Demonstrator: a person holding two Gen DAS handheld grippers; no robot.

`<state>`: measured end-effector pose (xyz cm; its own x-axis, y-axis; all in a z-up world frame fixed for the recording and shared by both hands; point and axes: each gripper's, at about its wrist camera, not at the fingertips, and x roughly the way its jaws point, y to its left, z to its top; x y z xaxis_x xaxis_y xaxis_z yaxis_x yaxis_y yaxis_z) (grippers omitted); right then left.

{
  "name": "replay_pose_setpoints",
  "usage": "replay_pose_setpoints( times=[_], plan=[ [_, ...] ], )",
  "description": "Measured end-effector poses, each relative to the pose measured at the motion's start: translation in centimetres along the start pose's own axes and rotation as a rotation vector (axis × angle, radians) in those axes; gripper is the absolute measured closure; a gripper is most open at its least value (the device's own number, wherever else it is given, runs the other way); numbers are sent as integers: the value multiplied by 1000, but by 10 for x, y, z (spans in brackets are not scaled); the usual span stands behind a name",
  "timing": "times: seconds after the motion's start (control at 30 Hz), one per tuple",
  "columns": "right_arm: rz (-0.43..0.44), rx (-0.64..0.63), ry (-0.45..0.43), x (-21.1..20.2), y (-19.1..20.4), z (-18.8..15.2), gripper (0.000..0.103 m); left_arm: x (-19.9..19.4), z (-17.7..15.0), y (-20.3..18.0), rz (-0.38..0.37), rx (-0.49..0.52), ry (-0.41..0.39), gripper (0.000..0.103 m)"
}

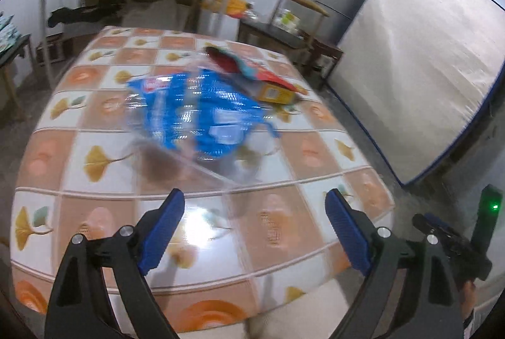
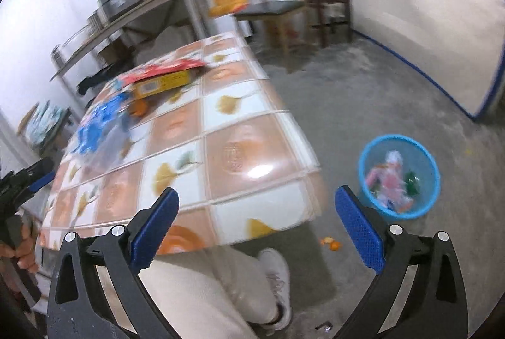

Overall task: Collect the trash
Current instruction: 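Bring both tools back over the table toward the blue wrapper, then grasp the blue snack wrapper with the left gripper while the right gripper grasps the clear plastic tray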

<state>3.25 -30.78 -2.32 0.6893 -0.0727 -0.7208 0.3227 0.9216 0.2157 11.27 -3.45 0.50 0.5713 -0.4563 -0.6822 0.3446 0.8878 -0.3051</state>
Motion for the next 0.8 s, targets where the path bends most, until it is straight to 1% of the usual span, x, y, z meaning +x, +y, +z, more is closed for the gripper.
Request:
replay_pose_setpoints(
  times=[0.13,0.2,0.3,0.37,0.4,0.47,0.5,0.6,0.7,0.8],
  plan=[
    [124,-44,64,17,34,6,8,-6,2,33,32,-65,-41,14],
    [163,-61,96,24,50,8,8,-6,7,48,38,-98,-61,14],
    [220,-75,139,33,66,9,8,-1,23,73,47,-147,-96,14],
    [244,-84,162,38,76,11,8,5,38,92,33,-182,-114,14],
    [249,-89,169,40,80,12,8,10,45,100,19,-194,-108,14],
    [253,-102,180,43,88,14,8,33,66,122,-1,-247,-41,14],
    [253,-107,183,43,92,15,8,49,78,135,-26,-282,3,14],
    [251,-116,194,45,100,16,8,83,101,159,-47,-328,87,14],
    [247,-121,208,47,104,15,8,106,120,165,-67,-313,145,14],
    [237,-126,229,52,107,13,8,122,131,160,-72,-276,179,16]
  ],
)
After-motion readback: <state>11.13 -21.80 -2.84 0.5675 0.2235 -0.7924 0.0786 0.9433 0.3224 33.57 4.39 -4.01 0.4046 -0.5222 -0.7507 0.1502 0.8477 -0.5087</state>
